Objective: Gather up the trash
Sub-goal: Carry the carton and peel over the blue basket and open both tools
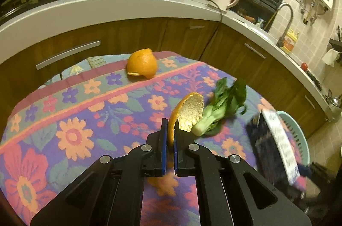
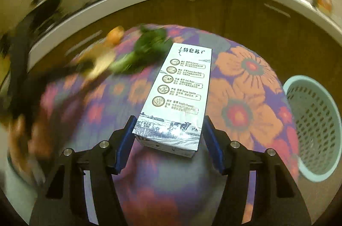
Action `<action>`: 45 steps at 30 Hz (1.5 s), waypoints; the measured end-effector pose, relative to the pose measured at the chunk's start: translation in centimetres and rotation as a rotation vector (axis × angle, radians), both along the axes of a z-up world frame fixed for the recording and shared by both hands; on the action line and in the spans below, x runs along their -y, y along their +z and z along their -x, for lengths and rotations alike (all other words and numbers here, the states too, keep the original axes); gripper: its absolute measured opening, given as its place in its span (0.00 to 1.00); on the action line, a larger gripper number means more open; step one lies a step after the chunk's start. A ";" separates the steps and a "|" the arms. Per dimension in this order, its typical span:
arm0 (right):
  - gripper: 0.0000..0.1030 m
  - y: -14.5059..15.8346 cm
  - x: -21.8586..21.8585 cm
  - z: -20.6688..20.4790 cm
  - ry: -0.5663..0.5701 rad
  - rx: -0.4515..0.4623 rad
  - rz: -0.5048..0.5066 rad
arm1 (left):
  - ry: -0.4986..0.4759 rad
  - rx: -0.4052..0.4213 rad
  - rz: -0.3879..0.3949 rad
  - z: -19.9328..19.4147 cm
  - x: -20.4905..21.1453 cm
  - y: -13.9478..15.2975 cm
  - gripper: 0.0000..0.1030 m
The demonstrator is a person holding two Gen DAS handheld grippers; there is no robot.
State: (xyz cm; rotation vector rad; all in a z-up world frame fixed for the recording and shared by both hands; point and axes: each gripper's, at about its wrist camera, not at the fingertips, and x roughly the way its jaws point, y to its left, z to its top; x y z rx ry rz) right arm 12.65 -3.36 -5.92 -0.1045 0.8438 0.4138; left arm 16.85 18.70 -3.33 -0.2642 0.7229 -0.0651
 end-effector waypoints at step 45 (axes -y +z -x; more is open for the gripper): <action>0.50 0.6 24.2 -5.8 -0.531 -0.051 -0.104 | -0.423 0.003 -0.012 -5.4 28.3 2.7 0.02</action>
